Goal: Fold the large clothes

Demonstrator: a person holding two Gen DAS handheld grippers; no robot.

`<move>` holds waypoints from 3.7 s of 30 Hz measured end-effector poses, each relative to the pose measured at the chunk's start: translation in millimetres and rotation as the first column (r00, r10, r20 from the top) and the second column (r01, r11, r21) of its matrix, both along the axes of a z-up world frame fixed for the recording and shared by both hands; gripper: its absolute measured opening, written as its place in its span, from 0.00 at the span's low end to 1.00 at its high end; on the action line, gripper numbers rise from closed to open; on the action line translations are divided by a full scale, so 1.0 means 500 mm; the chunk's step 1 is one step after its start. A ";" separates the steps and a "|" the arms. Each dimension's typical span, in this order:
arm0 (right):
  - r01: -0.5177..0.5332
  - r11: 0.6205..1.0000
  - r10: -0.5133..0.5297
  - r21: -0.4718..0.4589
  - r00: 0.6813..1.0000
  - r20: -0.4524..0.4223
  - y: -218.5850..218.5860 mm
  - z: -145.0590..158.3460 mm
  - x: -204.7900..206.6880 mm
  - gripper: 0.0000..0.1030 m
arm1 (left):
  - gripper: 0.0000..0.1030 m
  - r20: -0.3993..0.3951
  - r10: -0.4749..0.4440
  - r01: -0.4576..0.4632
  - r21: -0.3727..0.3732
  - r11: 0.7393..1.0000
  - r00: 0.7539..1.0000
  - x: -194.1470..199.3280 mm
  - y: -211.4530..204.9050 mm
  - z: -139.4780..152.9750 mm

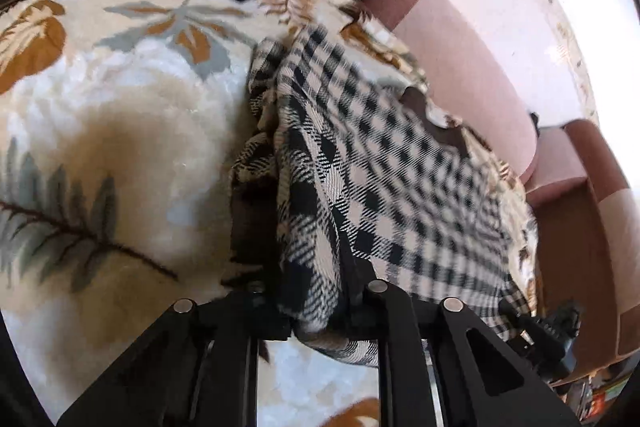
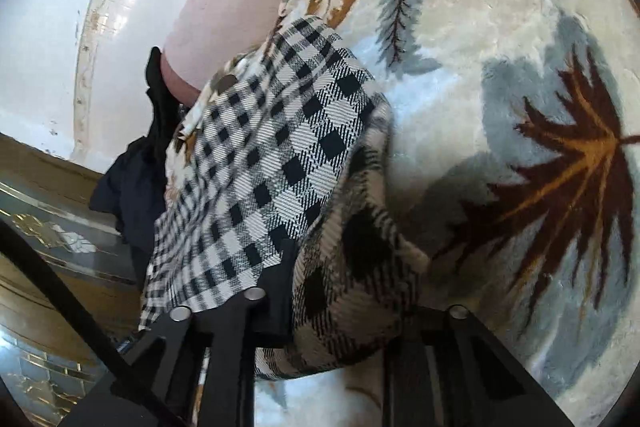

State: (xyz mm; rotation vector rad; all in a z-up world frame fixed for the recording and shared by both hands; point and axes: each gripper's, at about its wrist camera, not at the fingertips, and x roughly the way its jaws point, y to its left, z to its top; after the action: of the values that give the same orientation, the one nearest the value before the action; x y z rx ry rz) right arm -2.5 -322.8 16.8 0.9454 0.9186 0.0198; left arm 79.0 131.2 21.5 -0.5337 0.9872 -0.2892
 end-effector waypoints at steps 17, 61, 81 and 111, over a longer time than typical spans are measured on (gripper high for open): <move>0.184 0.983 -0.183 -0.004 0.978 -0.101 -0.142 0.032 -0.202 0.28 | 0.21 -0.064 -0.032 0.033 0.010 0.999 0.997 -0.140 0.045 -0.014; -0.094 0.698 -0.048 -0.710 0.983 -0.178 0.027 0.080 -0.067 0.38 | 0.60 0.089 -0.022 -0.016 0.407 0.913 0.996 -0.122 -0.048 -0.002; -0.142 0.474 0.051 -0.869 0.990 -0.134 0.157 0.132 -0.069 0.48 | 0.70 0.067 0.024 -0.043 0.298 0.954 0.997 -0.114 0.002 -0.015; -0.490 0.331 0.745 -0.806 0.660 -0.096 0.701 0.058 -0.136 0.54 | 0.70 -0.079 -0.205 0.200 -0.066 0.978 0.976 0.150 0.024 -0.039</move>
State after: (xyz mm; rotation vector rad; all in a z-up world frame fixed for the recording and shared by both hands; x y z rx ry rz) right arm -70.4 27.4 45.8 -0.3213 0.8305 0.3998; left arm 154.2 143.2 1.9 -0.5012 1.1211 -0.4813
